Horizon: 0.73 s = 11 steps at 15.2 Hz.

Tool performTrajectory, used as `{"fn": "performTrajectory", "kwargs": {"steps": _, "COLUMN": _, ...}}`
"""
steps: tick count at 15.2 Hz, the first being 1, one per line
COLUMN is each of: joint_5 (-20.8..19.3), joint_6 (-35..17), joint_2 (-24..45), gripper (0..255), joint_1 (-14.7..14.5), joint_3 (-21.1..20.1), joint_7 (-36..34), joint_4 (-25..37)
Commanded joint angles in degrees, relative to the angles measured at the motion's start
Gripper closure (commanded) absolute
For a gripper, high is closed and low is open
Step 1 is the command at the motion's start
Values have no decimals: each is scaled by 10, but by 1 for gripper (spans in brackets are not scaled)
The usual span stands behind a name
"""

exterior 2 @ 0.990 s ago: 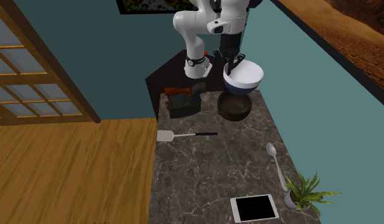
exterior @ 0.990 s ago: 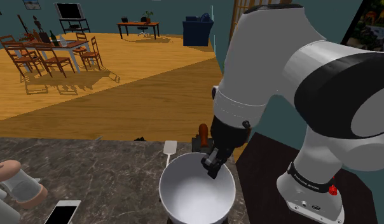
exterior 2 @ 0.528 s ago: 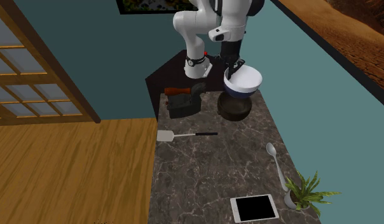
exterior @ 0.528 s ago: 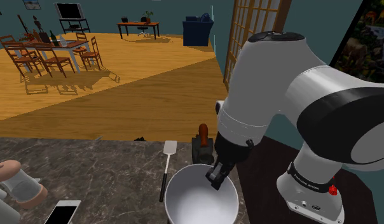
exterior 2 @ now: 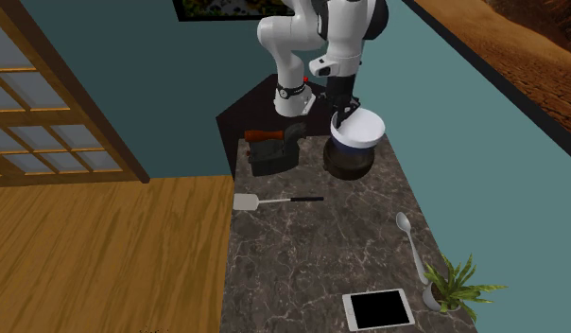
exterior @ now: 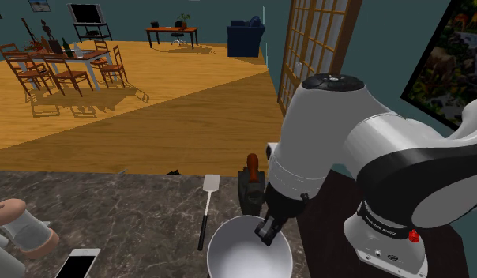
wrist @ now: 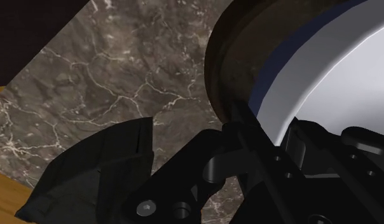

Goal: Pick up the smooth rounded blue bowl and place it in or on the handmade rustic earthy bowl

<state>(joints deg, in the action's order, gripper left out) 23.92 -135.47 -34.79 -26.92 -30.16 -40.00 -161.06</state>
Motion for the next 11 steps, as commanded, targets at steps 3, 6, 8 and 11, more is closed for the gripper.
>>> {"fn": "performTrajectory", "kwargs": {"steps": 3, "joint_5": 5, "joint_6": -32, "joint_2": 22, "gripper": 255, "joint_1": 1, "joint_3": -8, "joint_7": 1, "joint_4": -10}}
{"fn": "performTrajectory", "kwargs": {"steps": 6, "joint_5": 5, "joint_6": -32, "joint_2": 22, "gripper": 255, "joint_1": 2, "joint_3": -8, "joint_7": 1, "joint_4": -10}}
{"fn": "performTrajectory", "kwargs": {"steps": 8, "joint_5": 5, "joint_6": -32, "joint_2": 22, "gripper": 255, "joint_1": 2, "joint_3": -8, "joint_7": 1, "joint_4": -10}}
{"fn": "performTrajectory", "kwargs": {"steps": 11, "joint_5": 5, "joint_6": -32, "joint_2": 22, "gripper": 0, "joint_1": 1, "joint_3": -8, "joint_7": 1, "joint_4": -10}}
